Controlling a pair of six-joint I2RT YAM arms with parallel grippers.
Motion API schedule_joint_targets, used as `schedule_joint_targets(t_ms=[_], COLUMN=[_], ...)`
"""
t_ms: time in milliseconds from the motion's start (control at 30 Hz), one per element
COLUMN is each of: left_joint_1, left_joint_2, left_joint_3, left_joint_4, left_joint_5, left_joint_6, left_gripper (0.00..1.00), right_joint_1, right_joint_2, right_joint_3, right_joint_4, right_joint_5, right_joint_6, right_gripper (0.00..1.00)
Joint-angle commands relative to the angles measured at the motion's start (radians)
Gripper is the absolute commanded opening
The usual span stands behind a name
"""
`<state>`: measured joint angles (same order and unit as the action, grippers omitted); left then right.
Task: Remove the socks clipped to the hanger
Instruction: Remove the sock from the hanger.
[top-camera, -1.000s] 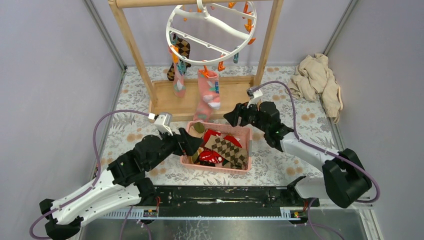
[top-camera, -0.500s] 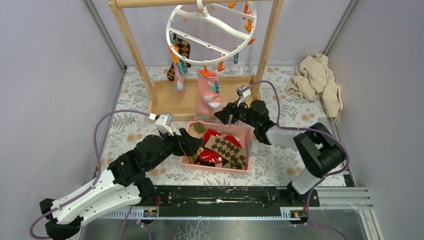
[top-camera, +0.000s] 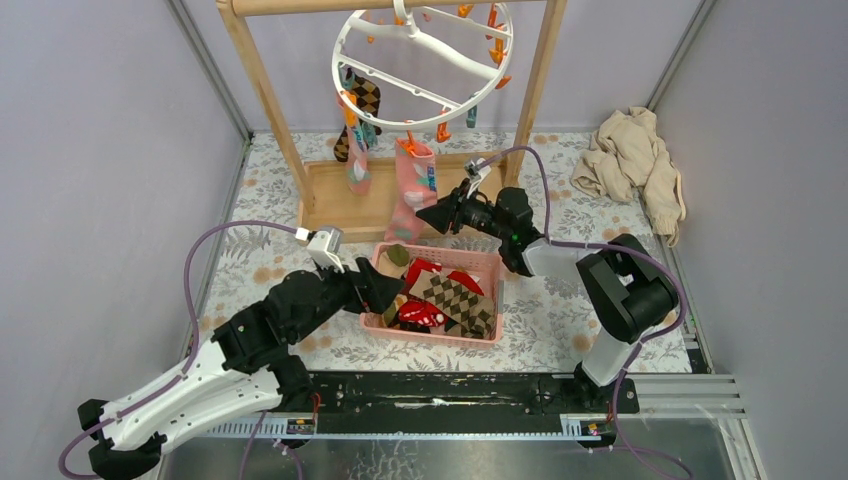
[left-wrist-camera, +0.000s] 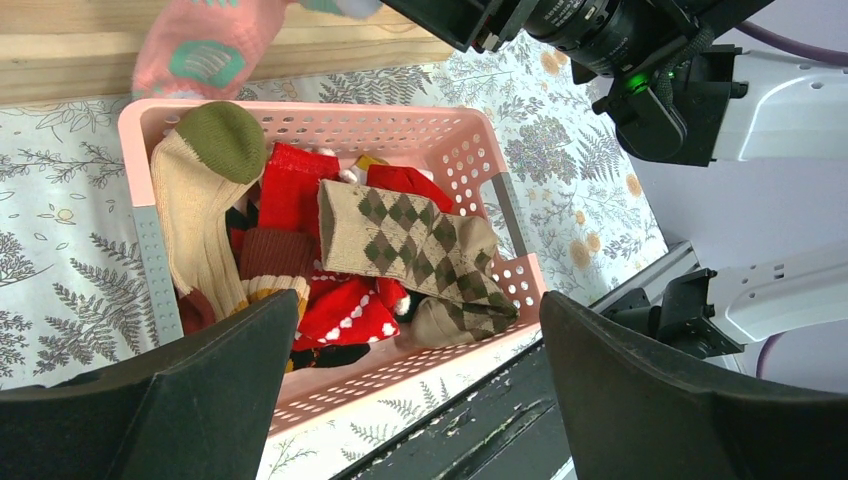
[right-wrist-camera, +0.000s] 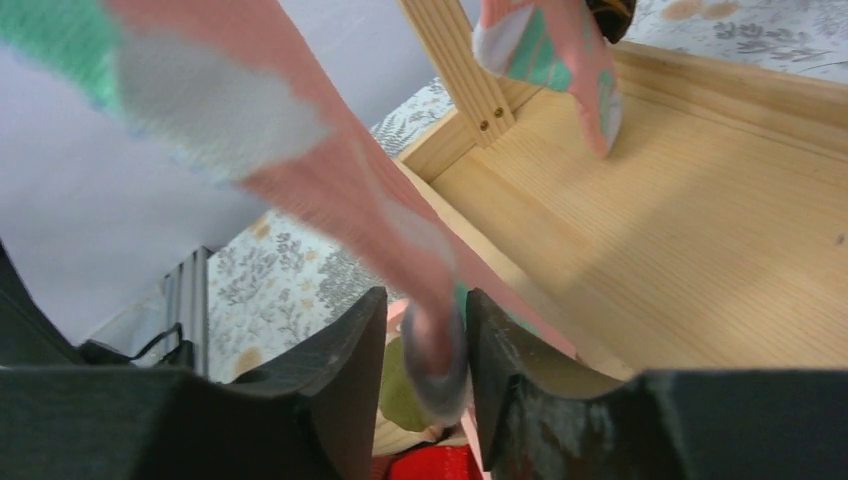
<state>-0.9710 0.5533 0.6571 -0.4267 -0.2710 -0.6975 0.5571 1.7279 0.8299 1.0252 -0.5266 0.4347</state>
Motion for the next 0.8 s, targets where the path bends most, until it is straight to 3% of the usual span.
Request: schedule_joint_targets(t_ms=[0,233,367,767], left_joint_1=[-0.006,-0.006,-0.006,-0.006], left_joint_2=[-0.013,0.007,0.016,0.001], left_joint_3=[0.038,0.043,0.050,0.036], left_joint_4=[-0.021,-0.017,-0.012,-0.006], left_joint_5=[-0.015,-0.013,-0.009,-0.008], left_joint_6=[-0.007,-0.006,-0.005,-0.011], left_gripper=[0.98,0.98,0.98,0.98], right_joint_1=[-0.004,-0.005,-0.005,-0.007], right_joint_2=[-0.014,-0.047,-0.071,-0.181], right_joint_3=[0.046,0.053,0.070,0.070], right_joint_4=[0.048,0.035,0.039,0.076], right_joint_5=[-0.079,-0.113,-0.143,-0.203], right_joint_6=[0.044,0.109,0.170,0.301], right_gripper=[0.36,0.14,0.07,0.03])
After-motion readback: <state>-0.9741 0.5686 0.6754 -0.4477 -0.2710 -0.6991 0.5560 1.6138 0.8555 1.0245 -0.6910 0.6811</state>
